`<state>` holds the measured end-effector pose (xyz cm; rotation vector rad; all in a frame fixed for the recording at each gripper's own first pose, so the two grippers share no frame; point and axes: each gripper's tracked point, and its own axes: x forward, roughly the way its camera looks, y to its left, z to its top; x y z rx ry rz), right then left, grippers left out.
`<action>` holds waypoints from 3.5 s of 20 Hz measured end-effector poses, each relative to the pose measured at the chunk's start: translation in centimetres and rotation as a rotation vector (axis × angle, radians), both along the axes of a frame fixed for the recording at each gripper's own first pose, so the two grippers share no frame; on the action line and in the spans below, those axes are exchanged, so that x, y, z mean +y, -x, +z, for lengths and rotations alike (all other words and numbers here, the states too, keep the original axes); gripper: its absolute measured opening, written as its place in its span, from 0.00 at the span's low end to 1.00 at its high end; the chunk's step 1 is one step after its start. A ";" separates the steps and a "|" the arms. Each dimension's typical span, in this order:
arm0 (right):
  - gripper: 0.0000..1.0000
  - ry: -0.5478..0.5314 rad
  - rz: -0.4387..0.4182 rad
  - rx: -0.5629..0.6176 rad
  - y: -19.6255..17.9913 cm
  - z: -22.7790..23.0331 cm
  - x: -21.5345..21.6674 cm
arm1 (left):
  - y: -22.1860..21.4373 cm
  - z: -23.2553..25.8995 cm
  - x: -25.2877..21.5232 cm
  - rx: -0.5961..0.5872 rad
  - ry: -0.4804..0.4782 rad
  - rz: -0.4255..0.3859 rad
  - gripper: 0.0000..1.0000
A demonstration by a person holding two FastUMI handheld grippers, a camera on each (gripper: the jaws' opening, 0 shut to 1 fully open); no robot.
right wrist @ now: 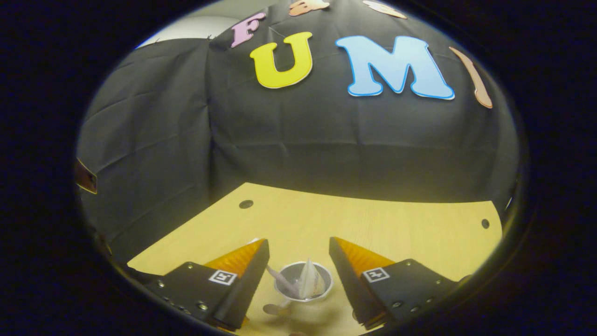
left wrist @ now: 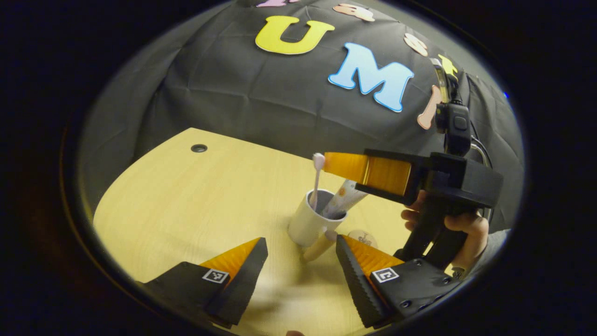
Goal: Put the toothbrush and toothpaste on the desktop into the cup, then pick up the cup and place it on the coaster on the desktop.
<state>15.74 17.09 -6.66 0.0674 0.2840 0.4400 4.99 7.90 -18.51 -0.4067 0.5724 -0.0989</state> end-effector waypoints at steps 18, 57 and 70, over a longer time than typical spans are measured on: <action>0.92 -0.028 -0.199 -0.103 8.0 6.0 -12.1 | -3.3 -1.7 -4.8 0.095 -0.074 -0.153 0.95; 0.93 -0.139 -0.438 0.286 16.7 -7.4 -25.4 | -5.4 -9.9 -5.8 0.609 -0.263 -0.210 0.42; 0.92 -0.137 -0.451 0.258 17.4 -5.8 -26.1 | -5.5 -8.2 -11.8 0.539 -0.290 -0.332 0.35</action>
